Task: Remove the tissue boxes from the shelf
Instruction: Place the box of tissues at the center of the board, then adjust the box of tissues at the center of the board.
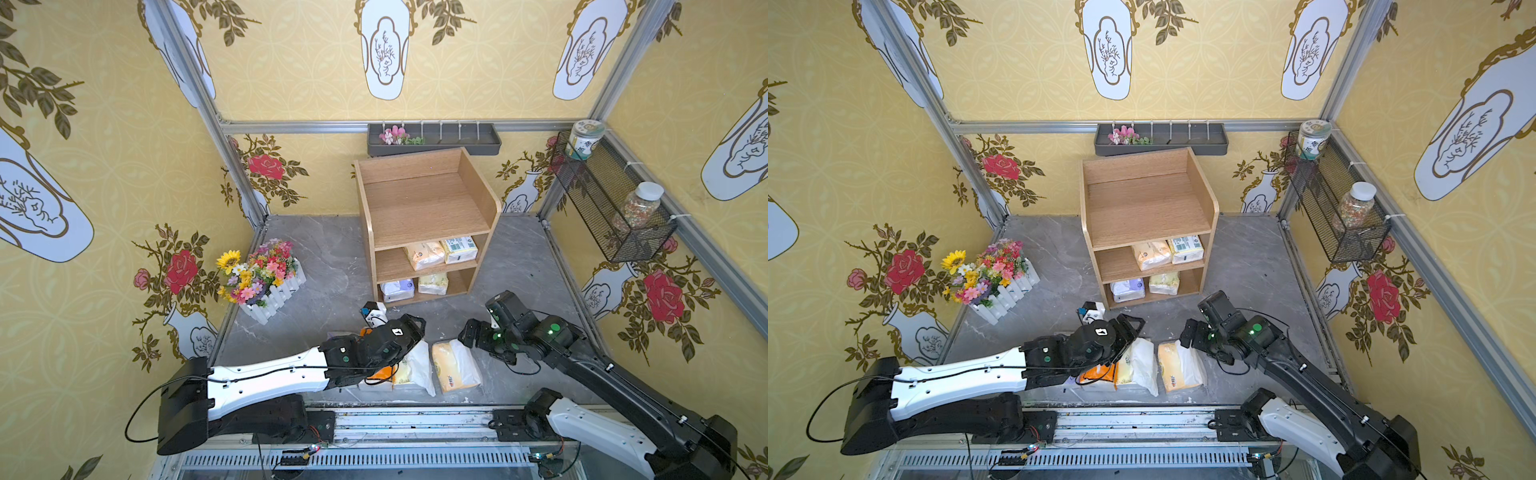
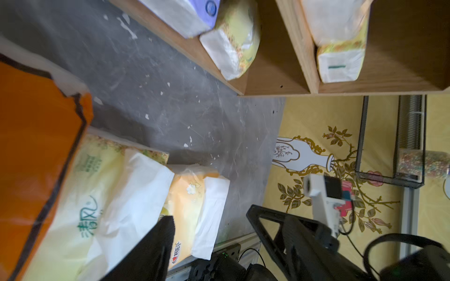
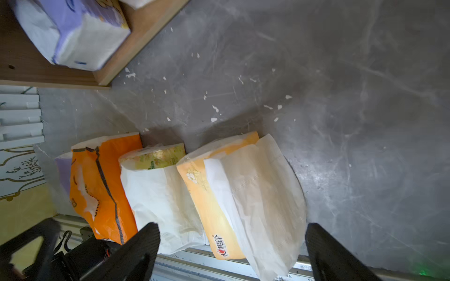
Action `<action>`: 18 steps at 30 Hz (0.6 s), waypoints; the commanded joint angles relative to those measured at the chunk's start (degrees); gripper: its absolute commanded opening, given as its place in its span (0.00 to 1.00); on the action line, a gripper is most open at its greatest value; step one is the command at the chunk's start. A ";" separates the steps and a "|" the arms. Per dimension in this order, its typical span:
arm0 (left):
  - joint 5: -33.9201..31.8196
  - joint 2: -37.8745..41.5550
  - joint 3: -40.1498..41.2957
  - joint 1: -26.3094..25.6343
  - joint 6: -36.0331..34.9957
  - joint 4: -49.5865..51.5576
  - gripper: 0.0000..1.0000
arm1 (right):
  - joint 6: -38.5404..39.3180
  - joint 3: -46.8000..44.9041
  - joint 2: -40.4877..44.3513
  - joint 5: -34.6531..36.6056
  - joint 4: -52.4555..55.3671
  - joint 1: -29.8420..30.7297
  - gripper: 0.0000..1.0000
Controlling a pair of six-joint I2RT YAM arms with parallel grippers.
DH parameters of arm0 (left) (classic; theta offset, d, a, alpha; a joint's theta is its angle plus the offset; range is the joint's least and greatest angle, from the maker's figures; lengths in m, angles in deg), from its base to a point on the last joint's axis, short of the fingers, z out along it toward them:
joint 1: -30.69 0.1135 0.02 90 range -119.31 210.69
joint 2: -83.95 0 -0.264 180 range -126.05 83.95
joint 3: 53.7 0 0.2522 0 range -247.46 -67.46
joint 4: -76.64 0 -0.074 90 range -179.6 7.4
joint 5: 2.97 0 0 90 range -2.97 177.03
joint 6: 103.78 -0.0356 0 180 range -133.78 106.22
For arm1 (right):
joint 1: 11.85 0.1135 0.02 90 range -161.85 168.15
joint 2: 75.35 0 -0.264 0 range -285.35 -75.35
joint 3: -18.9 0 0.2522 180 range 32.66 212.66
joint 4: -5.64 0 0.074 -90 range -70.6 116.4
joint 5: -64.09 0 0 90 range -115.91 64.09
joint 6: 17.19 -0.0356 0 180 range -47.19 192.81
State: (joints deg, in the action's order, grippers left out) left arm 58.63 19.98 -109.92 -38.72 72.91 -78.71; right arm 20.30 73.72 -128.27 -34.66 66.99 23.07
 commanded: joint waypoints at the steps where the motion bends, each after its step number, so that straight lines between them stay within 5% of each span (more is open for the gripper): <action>1: -5.22 2.87 0.94 0.31 1.06 4.92 0.76 | -1.95 -2.68 0.23 -5.05 -2.68 0.30 0.97; 11: -3.86 6.92 2.81 4.95 1.05 5.11 0.76 | -5.25 -7.04 -2.48 -2.10 -2.92 10.60 0.97; 18: -4.02 7.87 2.55 5.42 0.66 6.26 0.75 | -6.13 -9.54 -3.34 -2.85 -10.81 11.46 0.97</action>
State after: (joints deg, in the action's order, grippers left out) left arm 54.72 27.50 -107.47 -33.43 73.85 -73.31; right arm 15.14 65.00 -131.42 -36.43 61.92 34.32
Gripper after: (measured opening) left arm 0.755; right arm 0.974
